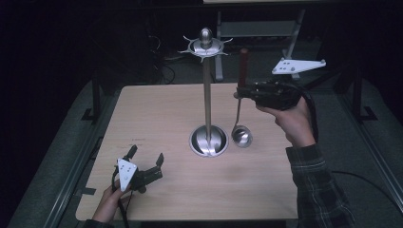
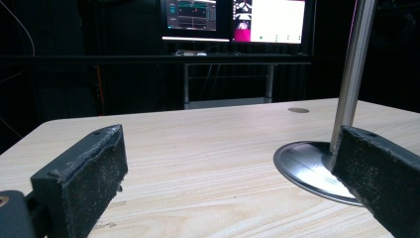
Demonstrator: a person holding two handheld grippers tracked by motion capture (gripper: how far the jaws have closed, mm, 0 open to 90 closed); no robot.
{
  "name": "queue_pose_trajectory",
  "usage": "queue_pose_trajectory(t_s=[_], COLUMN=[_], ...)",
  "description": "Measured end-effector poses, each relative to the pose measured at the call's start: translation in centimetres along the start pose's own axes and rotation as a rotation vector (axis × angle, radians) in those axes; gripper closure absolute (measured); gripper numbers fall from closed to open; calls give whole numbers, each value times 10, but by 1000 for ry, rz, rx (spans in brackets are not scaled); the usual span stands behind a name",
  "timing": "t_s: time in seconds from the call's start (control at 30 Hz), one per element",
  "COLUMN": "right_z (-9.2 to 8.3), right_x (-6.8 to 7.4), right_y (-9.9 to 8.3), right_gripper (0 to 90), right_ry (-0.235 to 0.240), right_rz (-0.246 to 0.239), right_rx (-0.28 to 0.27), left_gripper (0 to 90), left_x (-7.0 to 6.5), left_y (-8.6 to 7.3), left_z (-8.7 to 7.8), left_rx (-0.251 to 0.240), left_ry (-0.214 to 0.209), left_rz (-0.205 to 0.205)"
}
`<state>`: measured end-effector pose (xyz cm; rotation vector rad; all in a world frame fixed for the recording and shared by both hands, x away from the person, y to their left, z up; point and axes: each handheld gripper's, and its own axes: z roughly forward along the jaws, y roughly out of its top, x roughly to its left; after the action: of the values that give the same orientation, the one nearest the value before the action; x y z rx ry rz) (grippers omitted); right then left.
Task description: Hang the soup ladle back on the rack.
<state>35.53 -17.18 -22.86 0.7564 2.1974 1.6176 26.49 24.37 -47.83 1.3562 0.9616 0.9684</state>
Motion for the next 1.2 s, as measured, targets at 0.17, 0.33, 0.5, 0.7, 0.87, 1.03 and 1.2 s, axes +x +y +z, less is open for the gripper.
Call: queue_pose_trajectory(t_s=[0.17, 0.33, 0.5, 0.7, 0.87, 1.03, 1.2], right_z=[6, 13, 20, 30, 38, 40, 39], right_x=[5, 5, 3, 2, 2, 3, 2], right_y=[8, 12, 13, 13, 13, 12, 11], right_gripper=[734, 733, 733, 734, 733, 732, 716], right_ry=[14, 11, 14, 12, 7, 13, 12], right_rz=[-10, -14, -12, -10, -15, -11, -9], right_rx=[-1, 9, 16, 32, 47, 44, 40], left_gripper=[3, 2, 2, 2, 2, 2, 2], left_x=[0, 0, 0, 0, 0, 0, 0], left_y=[0, 0, 0, 0, 0, 0, 0], left_z=[0, 0, 0, 0, 0, 0, 0], left_rx=[-1, 0, 1, -3, 1, 0, 0], left_ry=[0, 0, 0, 0, 0, 0, -1], left_rz=[0, 0, 1, 0, 1, -1, 2])
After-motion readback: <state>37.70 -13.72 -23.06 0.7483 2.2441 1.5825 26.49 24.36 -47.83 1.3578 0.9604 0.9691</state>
